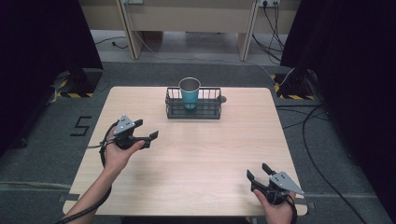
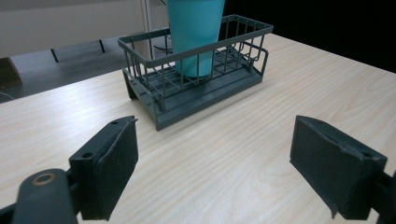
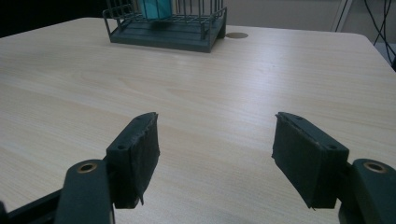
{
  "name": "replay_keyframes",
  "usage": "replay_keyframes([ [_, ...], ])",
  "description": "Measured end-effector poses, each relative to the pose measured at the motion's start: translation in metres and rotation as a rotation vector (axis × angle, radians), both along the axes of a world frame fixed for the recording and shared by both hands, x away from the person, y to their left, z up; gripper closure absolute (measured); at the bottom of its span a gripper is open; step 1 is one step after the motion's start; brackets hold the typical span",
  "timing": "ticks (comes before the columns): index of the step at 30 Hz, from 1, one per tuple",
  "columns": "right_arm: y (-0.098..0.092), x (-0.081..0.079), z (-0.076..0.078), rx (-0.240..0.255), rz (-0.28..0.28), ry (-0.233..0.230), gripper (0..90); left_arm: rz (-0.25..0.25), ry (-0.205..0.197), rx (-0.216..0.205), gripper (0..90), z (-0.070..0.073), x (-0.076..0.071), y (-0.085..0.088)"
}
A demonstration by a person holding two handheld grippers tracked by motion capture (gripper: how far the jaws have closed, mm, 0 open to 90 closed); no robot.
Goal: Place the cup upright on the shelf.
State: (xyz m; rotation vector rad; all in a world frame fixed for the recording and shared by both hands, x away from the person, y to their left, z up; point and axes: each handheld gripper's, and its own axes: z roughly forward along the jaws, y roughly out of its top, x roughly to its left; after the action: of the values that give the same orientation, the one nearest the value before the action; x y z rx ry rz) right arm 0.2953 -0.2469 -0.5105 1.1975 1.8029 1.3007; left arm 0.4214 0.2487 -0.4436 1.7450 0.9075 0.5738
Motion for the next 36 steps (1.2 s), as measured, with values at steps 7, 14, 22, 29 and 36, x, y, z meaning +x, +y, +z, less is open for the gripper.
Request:
replay_keyframes([
  [7, 0.0, 0.0, 0.0, -0.001, -0.001, -0.002, 32.0, 0.016, 0.001, -0.008, 14.8, -0.007, -0.016, 0.013],
  [14, 0.001, 0.0, 0.0, -0.006, -0.001, 0.0, 32.1, 0.029, -0.002, -0.018, 14.8, -0.012, -0.028, 0.025],
  [22, 0.001, 0.0, 0.0, -0.008, -0.002, -0.001, 32.1, 0.039, 0.005, -0.029, 14.8, -0.022, -0.042, 0.037],
  [29, 0.001, 0.0, 0.0, -0.009, -0.003, -0.002, 32.1, 0.043, 0.02, -0.03, 14.8, -0.033, -0.05, 0.046],
  [36, 0.001, 0.0, 0.0, -0.006, -0.003, 0.002, 32.2, 0.05, 0.048, -0.044, 14.8, -0.053, -0.059, 0.052],
])
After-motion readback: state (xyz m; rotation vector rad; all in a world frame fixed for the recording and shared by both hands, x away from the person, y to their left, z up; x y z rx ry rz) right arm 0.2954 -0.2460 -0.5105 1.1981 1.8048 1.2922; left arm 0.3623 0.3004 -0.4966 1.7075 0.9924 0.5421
